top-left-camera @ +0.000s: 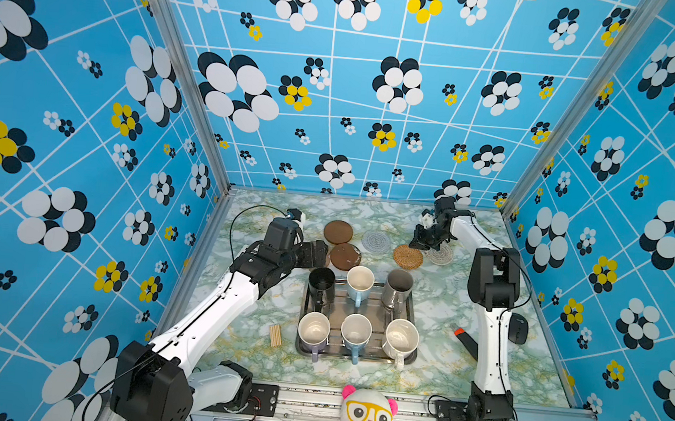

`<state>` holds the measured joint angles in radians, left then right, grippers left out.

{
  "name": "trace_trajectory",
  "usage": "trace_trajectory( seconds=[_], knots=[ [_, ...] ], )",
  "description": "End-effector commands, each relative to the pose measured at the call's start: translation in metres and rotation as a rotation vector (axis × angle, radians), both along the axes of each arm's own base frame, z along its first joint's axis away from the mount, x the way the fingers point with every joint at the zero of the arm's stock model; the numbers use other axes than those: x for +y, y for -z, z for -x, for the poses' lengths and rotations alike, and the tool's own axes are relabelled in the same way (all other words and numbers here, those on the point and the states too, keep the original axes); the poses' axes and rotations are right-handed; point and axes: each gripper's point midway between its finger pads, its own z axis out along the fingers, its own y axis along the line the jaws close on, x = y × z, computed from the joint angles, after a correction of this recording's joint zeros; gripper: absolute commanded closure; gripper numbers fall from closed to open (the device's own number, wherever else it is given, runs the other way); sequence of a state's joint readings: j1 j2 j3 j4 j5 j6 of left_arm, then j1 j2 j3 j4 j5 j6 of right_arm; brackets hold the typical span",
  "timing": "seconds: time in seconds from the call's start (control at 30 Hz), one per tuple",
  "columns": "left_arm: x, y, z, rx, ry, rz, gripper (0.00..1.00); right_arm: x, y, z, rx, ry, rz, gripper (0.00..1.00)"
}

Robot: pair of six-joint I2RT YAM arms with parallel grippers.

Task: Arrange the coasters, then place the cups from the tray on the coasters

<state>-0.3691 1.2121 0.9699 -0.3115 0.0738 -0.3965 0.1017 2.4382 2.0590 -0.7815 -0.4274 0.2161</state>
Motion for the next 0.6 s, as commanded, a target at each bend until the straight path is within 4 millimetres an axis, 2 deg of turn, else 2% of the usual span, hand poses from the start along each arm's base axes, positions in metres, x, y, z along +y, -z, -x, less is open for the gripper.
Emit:
trace_trajectory(
  seconds=[0.0, 0.4, 0.57],
  knots=[
    [0.0, -0.01, -0.002, -0.021, -0.002, -0.016, 0.01, -0.012, 0.01, -0.001, 0.046, 0.033, 0.019, 1.0],
    [0.002, -0.01, -0.002, -0.024, -0.01, -0.024, 0.01, -0.022, -0.014, -0.024, -0.012, 0.052, 0.003, 1.0],
    [0.003, -0.012, -0.001, -0.029, -0.015, -0.026, 0.01, -0.017, -0.043, -0.018, -0.054, 0.036, -0.03, 1.0]
  ],
)
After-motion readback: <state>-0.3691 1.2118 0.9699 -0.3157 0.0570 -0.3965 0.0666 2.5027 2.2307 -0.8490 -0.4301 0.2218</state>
